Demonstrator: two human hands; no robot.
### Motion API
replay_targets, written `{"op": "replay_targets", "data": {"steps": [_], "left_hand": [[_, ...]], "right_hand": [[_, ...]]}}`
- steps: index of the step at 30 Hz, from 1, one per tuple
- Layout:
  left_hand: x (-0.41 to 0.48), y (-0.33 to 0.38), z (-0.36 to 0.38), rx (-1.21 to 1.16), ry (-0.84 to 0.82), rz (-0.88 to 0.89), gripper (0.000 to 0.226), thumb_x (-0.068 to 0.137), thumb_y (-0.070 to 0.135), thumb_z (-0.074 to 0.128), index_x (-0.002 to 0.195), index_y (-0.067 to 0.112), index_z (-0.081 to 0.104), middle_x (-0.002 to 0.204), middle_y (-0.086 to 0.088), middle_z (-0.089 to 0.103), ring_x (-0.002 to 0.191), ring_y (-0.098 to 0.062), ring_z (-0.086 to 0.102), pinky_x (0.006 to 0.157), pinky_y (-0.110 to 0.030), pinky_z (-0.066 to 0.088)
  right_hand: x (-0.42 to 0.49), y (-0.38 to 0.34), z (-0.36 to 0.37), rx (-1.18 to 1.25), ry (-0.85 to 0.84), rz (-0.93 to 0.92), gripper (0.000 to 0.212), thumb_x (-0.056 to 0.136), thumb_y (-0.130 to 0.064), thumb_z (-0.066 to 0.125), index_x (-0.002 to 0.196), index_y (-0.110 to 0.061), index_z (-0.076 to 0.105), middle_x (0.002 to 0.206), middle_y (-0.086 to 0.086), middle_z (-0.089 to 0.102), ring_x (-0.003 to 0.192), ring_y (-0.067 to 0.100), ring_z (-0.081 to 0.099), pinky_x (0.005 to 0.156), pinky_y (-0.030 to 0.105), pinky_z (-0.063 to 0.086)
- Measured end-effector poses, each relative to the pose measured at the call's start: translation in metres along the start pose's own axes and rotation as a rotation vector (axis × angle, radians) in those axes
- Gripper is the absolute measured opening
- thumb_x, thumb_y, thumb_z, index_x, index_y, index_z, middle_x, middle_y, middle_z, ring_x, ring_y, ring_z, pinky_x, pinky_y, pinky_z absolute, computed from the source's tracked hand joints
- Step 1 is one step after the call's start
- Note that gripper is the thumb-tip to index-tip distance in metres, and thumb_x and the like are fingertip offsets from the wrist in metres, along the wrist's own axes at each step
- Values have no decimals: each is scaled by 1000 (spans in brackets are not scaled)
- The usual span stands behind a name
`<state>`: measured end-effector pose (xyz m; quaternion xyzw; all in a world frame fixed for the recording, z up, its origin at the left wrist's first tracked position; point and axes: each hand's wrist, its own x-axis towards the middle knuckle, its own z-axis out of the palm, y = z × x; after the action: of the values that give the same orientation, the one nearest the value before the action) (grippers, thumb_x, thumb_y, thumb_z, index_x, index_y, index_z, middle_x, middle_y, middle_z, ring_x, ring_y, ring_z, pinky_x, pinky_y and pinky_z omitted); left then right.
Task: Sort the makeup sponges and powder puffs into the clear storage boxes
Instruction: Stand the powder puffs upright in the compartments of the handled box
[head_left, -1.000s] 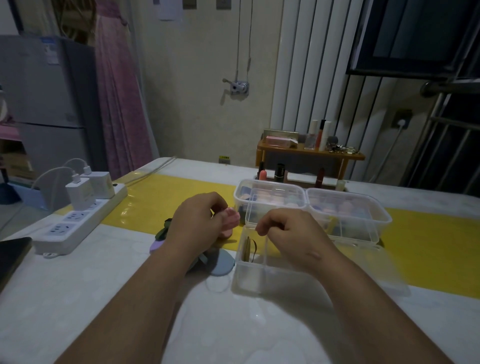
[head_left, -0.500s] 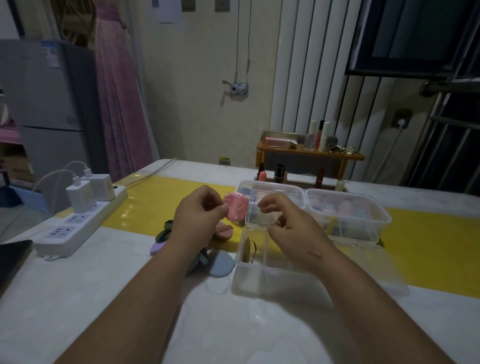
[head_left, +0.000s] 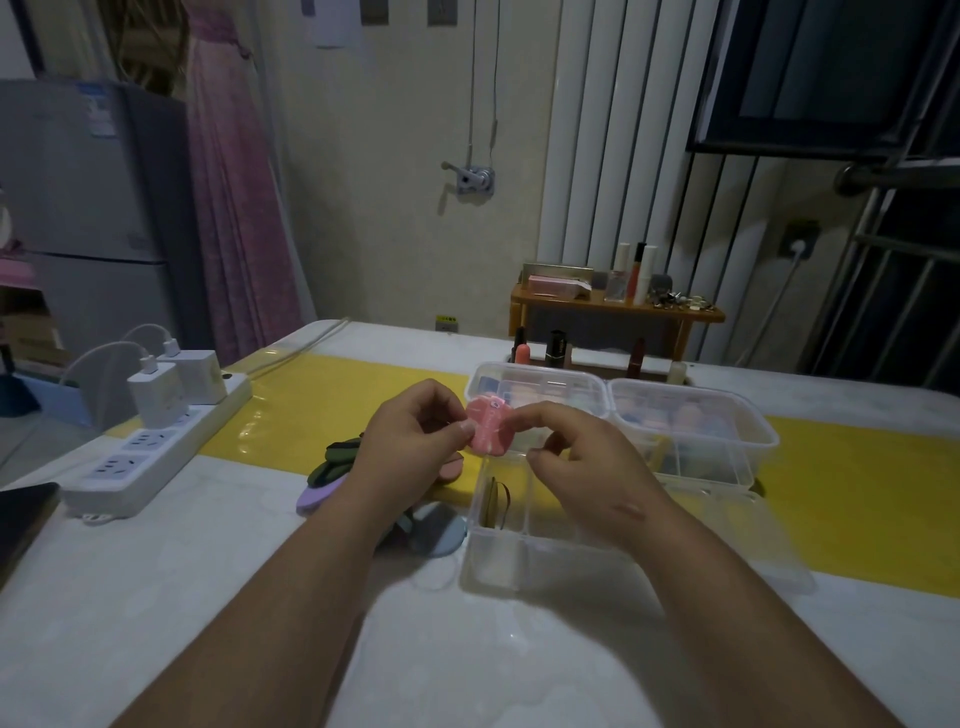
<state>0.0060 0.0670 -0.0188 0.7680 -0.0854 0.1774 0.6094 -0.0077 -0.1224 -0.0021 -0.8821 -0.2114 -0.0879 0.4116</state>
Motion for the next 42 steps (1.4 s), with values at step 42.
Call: {"op": "replay_targets", "data": {"steps": [42], "left_hand": [[3,-6,-6,54,42,-28,20,87,6,66,79,23,74,77,2,68,74,-15,59,63,-26,46]], "right_hand": [[-5,-13,1,-241,-100,-23,11,89,-26,61,84,-25,71,85,-9,62,80,8,55,78,39,53]]}}
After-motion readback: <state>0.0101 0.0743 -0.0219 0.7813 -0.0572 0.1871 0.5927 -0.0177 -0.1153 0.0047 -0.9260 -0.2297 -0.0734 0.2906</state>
